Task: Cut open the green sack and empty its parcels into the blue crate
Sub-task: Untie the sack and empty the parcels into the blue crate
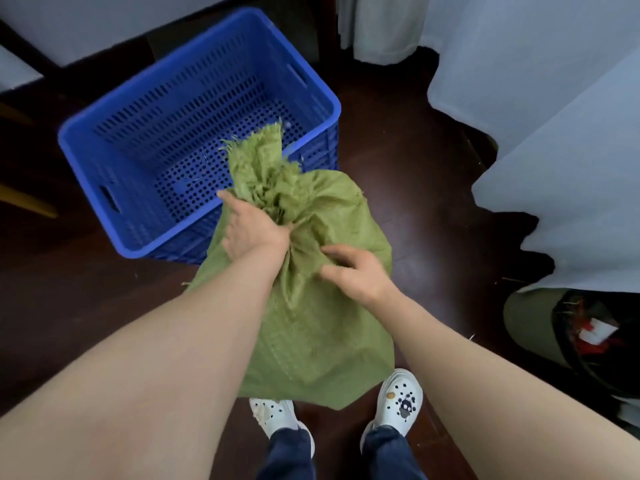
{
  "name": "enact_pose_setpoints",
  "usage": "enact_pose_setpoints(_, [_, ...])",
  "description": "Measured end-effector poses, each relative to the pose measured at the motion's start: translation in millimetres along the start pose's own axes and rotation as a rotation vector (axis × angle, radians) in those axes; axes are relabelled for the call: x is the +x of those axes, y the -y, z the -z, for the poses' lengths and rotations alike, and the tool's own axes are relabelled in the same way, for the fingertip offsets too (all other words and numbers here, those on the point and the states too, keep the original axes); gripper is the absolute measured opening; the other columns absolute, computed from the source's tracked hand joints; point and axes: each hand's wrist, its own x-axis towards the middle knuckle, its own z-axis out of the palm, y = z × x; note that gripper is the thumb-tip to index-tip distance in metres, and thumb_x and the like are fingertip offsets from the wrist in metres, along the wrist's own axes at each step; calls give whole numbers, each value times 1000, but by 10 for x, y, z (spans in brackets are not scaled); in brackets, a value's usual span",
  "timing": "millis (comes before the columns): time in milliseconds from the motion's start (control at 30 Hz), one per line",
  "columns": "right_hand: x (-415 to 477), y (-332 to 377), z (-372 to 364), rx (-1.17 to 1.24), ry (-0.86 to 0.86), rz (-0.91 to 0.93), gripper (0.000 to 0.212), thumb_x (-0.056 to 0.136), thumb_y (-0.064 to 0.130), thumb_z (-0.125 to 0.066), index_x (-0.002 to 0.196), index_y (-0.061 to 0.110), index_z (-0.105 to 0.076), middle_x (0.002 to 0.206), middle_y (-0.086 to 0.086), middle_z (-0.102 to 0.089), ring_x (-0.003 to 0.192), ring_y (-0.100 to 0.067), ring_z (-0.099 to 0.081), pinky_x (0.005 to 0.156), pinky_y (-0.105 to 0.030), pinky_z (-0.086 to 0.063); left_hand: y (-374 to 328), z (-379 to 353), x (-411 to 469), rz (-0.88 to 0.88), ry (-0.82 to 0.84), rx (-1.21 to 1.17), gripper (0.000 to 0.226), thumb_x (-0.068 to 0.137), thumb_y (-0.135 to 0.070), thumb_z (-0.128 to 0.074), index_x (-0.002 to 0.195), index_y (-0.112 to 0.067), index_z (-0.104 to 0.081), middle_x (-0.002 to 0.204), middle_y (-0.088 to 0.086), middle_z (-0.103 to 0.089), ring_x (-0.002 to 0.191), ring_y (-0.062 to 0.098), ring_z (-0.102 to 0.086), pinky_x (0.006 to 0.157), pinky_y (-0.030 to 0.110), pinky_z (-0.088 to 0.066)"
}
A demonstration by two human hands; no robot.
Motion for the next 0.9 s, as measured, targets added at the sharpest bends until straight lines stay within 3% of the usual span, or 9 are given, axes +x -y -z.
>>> enact_pose_setpoints(100, [-71, 8, -93, -80, -158, 22, 20, 83, 26, -58, 96, 20, -72, 96, 1, -71, 101, -20, -63, 91, -32, -48, 351, 86, -9, 40, -12, 75, 51, 84, -17, -58, 131, -9, -42, 131, 16, -55, 123, 33, -50, 102, 43, -32])
enact_pose_setpoints(167, [-43, 8, -101, -212, -391, 51, 25, 83, 21, -56, 105, 20, -68, 106, -2, -68, 104, -22, -60, 92, -34, -48, 542, 137, -58, 61, -23, 90, 29, 86, -12, -52, 115, -8, -52, 123, 16, -58, 119, 32, -51, 101, 42, -30])
enact_pose_setpoints(233, [35, -12, -85, -300, -468, 19, 38, 86, 18, -56, 124, 16, -56, 127, -8, -55, 121, -27, -48, 102, -38, -39, 711, 195, -89, 97, -16, 84, 26, 87, -10, -50, 111, -6, -55, 124, 16, -56, 123, 32, -46, 102, 43, -29])
enact_pose_setpoints(400, [209, -131, -221, -229, -229, -196, 74, 90, 34, -58, 148, 10, -20, 154, -12, -27, 141, -28, -28, 115, -37, -25, 1098, 328, -82, 190, -53, -7, 31, 86, -7, -48, 115, -1, -57, 139, 15, -37, 129, 35, -31, 104, 46, -32])
enact_pose_setpoints(533, [244, -184, -407, -256, -173, -142, 55, 92, 32, -54, 142, 17, -38, 141, -8, -50, 128, -26, -47, 106, -33, -37, 1409, 391, -55, 211, -93, -115, 33, 86, -4, -48, 118, 1, -58, 154, 9, -23, 135, 38, -27, 110, 37, -26])
enact_pose_setpoints(600, [231, -185, -487, -249, -273, -106, 38, 93, 25, -52, 130, 15, -55, 130, -7, -60, 120, -24, -55, 97, -28, -41, 1541, 420, -51, 223, -55, -158, 34, 87, -1, -46, 120, 3, -54, 147, 16, -38, 129, 39, -41, 107, 39, -33])
enact_pose_setpoints(667, [200, -181, -563, -249, -350, -92, 29, 93, 20, -53, 118, 12, -64, 119, -8, -67, 112, -26, -60, 90, -27, -44, 1637, 462, -82, 258, -40, -186, 27, 86, 2, -45, 111, 6, -55, 124, 27, -57, 114, 43, -54, 96, 43, -44])
enact_pose_setpoints(767, [129, -135, -645, -288, -438, -121, 25, 95, 18, -48, 111, 9, -65, 111, -13, -68, 105, -31, -61, 84, -30, -45, 1709, 513, -143, 290, -36, -194, 20, 87, 2, -45, 105, 7, -54, 111, 29, -61, 105, 43, -58, 86, 43, -46])
enact_pose_setpoints(900, [20, -28, -635, -337, -505, -132, 28, 98, 22, -42, 115, 9, -61, 114, -15, -66, 107, -34, -59, 86, -33, -44, 1688, 594, -177, 288, -22, -189, 19, 86, -4, -48, 102, 5, -55, 111, 28, -62, 104, 43, -59, 89, 45, -49])
